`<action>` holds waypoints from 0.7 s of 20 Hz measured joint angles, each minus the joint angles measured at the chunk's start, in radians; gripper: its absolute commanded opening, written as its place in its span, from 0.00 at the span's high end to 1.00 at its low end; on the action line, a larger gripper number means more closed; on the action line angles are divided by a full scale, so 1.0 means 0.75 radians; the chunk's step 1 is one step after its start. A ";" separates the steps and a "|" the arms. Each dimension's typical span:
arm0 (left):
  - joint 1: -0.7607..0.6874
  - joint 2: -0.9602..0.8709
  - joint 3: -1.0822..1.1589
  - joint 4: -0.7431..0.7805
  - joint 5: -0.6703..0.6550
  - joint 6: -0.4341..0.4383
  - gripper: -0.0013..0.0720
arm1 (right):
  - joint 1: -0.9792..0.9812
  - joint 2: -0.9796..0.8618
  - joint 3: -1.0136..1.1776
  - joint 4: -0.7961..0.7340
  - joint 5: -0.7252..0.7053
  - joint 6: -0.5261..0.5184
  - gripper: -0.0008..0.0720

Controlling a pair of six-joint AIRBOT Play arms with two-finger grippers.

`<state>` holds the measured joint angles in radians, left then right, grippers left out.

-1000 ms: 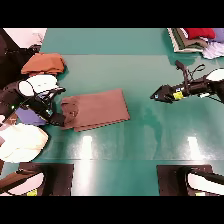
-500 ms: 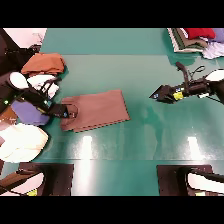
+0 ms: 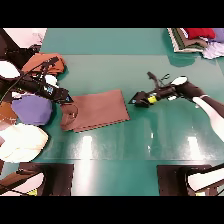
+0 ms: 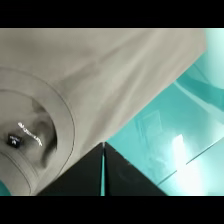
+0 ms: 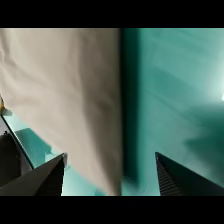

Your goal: Fold the shirts.

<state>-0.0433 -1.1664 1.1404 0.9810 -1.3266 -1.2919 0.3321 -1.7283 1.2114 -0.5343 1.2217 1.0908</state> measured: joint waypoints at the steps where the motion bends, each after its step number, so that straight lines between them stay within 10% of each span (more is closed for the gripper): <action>1: -0.001 -0.001 0.002 -0.007 0.011 0.003 0.93 | 0.038 -0.052 0.047 0.009 0.001 -0.006 0.11; 5: 0.000 0.000 0.004 -0.018 0.035 0.010 0.93 | 0.163 -0.215 0.232 0.051 0.034 -0.018 0.31; 8: -0.001 0.000 0.004 -0.020 0.043 0.010 0.94 | 0.222 -0.290 0.334 0.045 0.036 -0.020 0.97; 14: 0.000 0.000 0.004 -0.058 0.046 0.012 0.95 | 0.186 -0.251 0.394 0.049 0.068 -0.020 0.98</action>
<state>-0.0433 -1.1664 1.1435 0.9371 -1.2919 -1.2831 0.4713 -1.9167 1.5066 -0.4973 1.2724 1.0756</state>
